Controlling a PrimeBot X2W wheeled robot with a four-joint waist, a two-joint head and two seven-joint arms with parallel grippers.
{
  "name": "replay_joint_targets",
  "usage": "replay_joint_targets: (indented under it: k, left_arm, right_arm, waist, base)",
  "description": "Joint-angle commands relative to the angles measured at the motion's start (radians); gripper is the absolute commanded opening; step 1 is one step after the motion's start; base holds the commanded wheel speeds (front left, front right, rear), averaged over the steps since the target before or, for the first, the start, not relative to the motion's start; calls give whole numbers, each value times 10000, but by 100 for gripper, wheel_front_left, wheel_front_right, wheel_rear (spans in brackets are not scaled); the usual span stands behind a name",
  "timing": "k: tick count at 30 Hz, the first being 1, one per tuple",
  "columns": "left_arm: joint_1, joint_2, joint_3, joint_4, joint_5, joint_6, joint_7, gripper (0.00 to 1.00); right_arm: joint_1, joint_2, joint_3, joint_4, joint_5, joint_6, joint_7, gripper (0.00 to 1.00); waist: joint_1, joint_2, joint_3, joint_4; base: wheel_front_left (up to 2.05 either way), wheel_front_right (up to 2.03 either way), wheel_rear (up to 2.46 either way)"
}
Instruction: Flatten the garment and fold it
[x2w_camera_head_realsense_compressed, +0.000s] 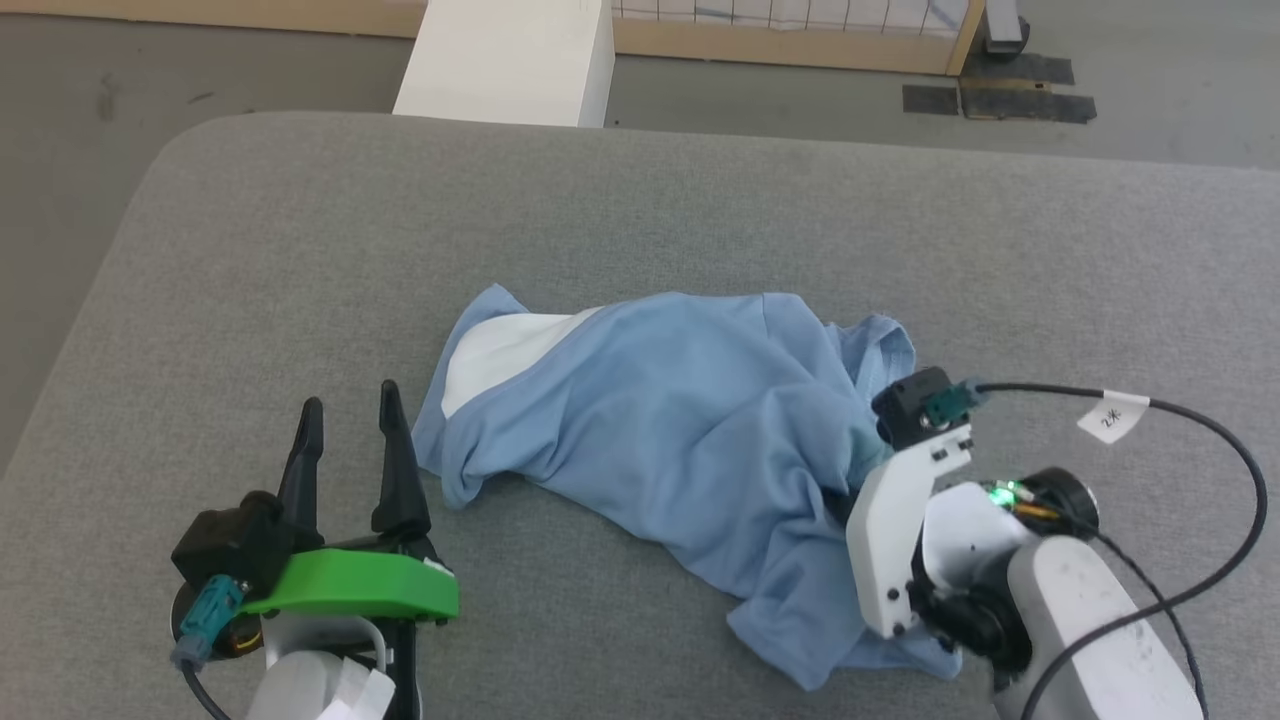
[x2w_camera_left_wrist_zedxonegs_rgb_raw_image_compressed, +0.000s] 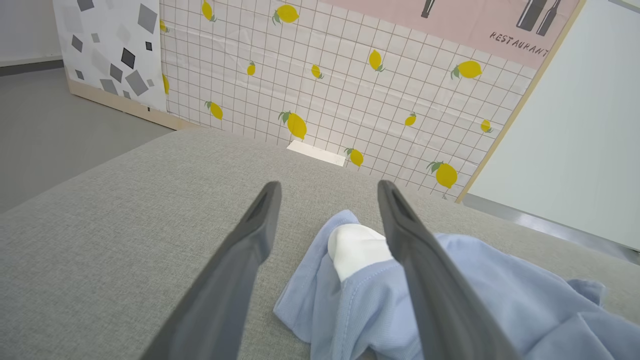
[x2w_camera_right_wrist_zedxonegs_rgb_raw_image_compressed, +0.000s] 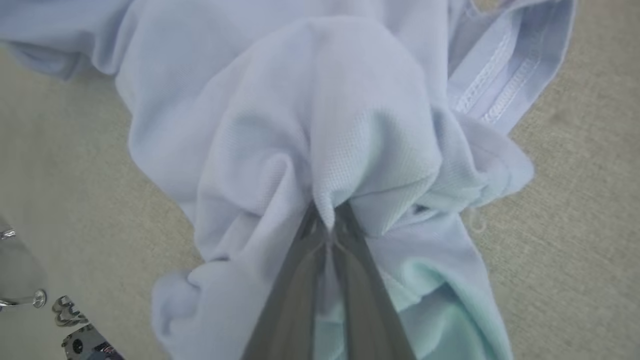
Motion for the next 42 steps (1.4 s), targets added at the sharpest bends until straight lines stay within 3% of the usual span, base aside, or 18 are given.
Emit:
replay_joint_targets:
  k: [1,6,10,11,12,17,21,24,28,34,42]
  left_arm:
    - [2,-66,73,66,199,-97,-48,100]
    - [157,-154,229,367,359,-251,-48,100]
    - [236,-186,337,467,413,-344,-48,100]
    - [250,-191,358,476,430,-366,-48,100]
    - [254,-196,382,478,453,-384,-48,100]
    - [235,-212,431,487,556,-466,-49,100]
    - [97,-223,373,512,626,-533,-49,100]
    - [-50,-231,315,510,633,-565,-49,100]
    - [-204,-237,282,461,624,-577,-49,100]
    - [-531,-240,90,396,460,-504,-49,100]
    - [-836,-241,-91,356,290,-410,-49,100]
  right_arm:
    - [397,-186,192,-306,321,-15,233,0]
    - [2332,-1181,689,-2039,1149,-15,1659,0]
    - [4049,-1505,157,-3289,1035,-15,2390,0]
    - [4301,-1448,-17,-3554,939,-15,2320,60]
    - [4587,-1332,-247,-3823,838,-15,2221,100]
    - [4869,-649,-1171,-4923,546,-15,1076,100]
    - [3910,-284,-1942,-5350,124,-15,-1259,100]
    - [3049,-289,-2036,-4699,-205,-15,-2680,100]
    - [1715,-322,-2003,-2979,-570,-15,-3690,100]
    - [-100,-402,-1614,55,-734,-15,-3780,100]
    - [-1718,-557,-987,2745,-356,-15,-2008,100]
  waist:
    - [0,0,-158,-59]
    - [0,0,-548,-237]
    - [0,0,-678,-423]
    - [0,0,-688,-466]
    - [0,0,-687,-498]
    - [0,0,-646,-545]
    - [0,0,-519,-404]
    - [0,0,-353,-259]
    - [0,0,-71,-108]
    - [0,0,427,257]
    - [0,0,911,543]
  base:
    - [0,0,0]
    - [0,0,0]
    - [0,0,0]
    - [0,0,0]
    - [0,0,0]
    - [0,0,0]
    - [0,0,0]
    - [0,0,0]
    - [0,0,0]
    - [0,0,0]
    - [0,0,0]
